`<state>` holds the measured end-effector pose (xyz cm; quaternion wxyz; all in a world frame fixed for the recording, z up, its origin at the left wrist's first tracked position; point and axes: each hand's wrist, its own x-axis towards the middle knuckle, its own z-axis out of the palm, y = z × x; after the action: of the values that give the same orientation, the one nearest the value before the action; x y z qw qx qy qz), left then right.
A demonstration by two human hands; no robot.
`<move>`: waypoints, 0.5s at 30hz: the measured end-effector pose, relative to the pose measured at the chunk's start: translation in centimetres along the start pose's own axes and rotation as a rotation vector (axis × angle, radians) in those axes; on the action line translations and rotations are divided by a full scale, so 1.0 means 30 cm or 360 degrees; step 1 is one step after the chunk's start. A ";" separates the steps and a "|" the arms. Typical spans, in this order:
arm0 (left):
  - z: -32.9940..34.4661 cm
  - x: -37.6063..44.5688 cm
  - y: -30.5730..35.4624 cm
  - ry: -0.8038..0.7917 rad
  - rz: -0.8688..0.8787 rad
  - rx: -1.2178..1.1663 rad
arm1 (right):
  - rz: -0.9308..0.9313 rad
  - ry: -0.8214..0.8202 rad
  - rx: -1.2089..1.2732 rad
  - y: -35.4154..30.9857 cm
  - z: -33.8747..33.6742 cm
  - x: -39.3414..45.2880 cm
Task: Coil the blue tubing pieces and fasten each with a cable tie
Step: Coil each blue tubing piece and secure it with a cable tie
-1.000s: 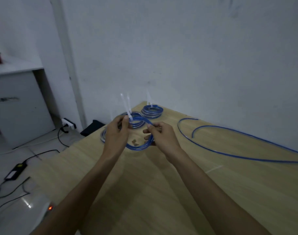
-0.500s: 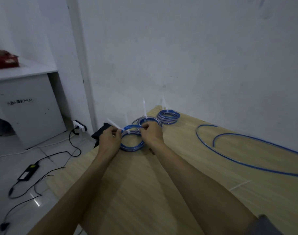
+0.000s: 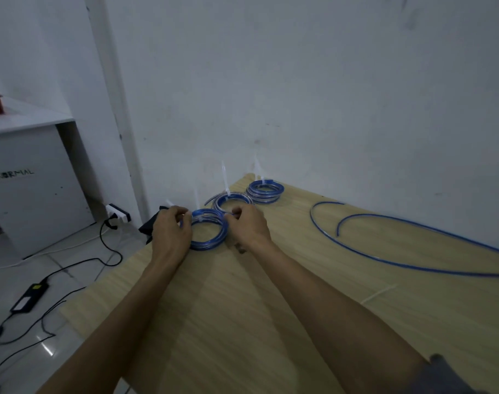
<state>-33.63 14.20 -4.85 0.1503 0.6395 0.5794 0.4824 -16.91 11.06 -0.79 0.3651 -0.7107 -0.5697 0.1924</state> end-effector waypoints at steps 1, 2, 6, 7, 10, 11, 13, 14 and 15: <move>0.000 -0.011 0.026 -0.0003 0.0054 0.0019 | -0.0008 0.0009 -0.0016 0.006 -0.025 -0.009; 0.001 -0.022 0.055 -0.0011 0.0107 0.0037 | -0.0014 0.0024 -0.0028 0.014 -0.047 -0.016; 0.037 -0.057 0.180 -0.0168 0.0249 0.0027 | 0.0008 0.0048 0.0006 0.076 -0.148 -0.054; 0.055 -0.066 0.211 -0.0227 0.0292 0.0016 | -0.0001 0.0052 -0.0001 0.095 -0.182 -0.070; 0.115 -0.111 0.320 -0.0382 0.0469 -0.0044 | -0.0066 0.0113 0.0004 0.171 -0.306 -0.131; 0.140 -0.133 0.363 -0.0432 0.0528 -0.0080 | -0.0094 0.0129 0.0003 0.206 -0.356 -0.157; 0.196 -0.175 0.437 -0.0532 0.0605 -0.0107 | -0.0120 0.0129 0.0018 0.281 -0.448 -0.215; 0.234 -0.199 0.473 -0.0594 0.0639 -0.0111 | -0.0107 0.0128 0.0055 0.328 -0.498 -0.250; 0.273 -0.223 0.502 -0.0658 0.0672 -0.0113 | -0.0089 0.0131 0.0112 0.374 -0.543 -0.288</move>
<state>-17.25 7.00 -0.52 0.1838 0.8248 0.3735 0.3826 -0.56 -2.98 0.45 0.4182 -0.6886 -0.5666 0.1726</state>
